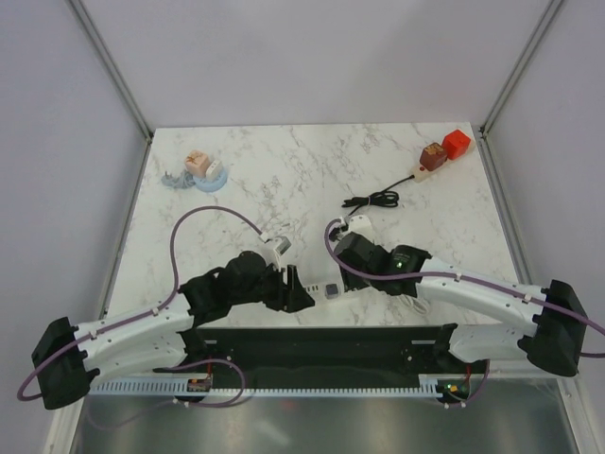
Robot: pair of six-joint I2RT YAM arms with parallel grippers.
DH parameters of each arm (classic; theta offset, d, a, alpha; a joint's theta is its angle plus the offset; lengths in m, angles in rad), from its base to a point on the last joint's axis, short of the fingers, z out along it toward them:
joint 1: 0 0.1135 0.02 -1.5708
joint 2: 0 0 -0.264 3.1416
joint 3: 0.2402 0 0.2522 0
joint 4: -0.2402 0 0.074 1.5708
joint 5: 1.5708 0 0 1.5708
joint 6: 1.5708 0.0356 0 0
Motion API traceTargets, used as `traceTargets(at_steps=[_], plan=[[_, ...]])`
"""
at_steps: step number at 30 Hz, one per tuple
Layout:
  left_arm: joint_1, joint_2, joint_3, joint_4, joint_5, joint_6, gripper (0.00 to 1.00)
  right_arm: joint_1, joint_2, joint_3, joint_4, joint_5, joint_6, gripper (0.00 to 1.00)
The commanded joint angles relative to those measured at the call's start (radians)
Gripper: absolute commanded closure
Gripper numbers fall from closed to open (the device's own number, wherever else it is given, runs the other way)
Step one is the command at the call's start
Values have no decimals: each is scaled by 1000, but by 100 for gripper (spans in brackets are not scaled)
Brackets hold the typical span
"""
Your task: Pull the plug off the socket
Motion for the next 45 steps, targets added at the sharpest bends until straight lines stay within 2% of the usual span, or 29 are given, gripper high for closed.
traceTargets(at_steps=[1,5,6,9,13,17,22,24,26,28,29,32,33,35,38,41,44,45], plan=[[-1,-20,33,-45,-61,-1,36,-47,16,123,23,-17,-65,100],[-1,-95,33,-76,-108,-10,36,-121,145,225,51,-91,-139,100],[-1,-109,43,-93,-119,-12,36,-151,170,243,81,-175,-151,100],[-1,-172,69,-174,-158,-12,37,-171,299,353,100,-285,-194,100],[-1,-261,91,-252,-230,-16,37,-202,509,573,89,-447,-234,94],[-1,-324,111,-333,-257,-19,37,-219,738,758,42,-524,-248,92],[-1,-362,109,-366,-259,-36,37,-231,905,969,-27,-557,-257,85],[-1,-364,103,-367,-257,-41,37,-244,963,1008,-41,-581,-256,77],[-1,-361,103,-369,-253,-45,37,-251,1016,1060,-55,-596,-256,73],[-1,-358,108,-369,-251,-44,37,-259,1044,1106,-64,-604,-256,61],[-1,-358,111,-367,-251,-41,37,-259,1067,1120,-73,-604,-256,49],[-1,-356,111,-367,-251,-39,37,-262,1089,1178,-98,-597,-265,29],[-1,-354,109,-367,-253,-42,37,-262,1087,1207,-108,-560,-266,16],[1,-345,106,-366,-253,-42,37,-262,1069,1227,-136,-523,-285,3],[-1,-324,105,-364,-251,-42,39,-270,1005,1225,-165,-466,-299,2],[1,-304,102,-347,-251,-38,43,-268,887,1128,-167,-414,-303,2],[-1,-261,93,-297,-238,-32,48,-267,726,927,-133,-386,-285,2],[-1,-235,88,-280,-231,-29,50,-267,684,816,-126,-359,-273,2]])
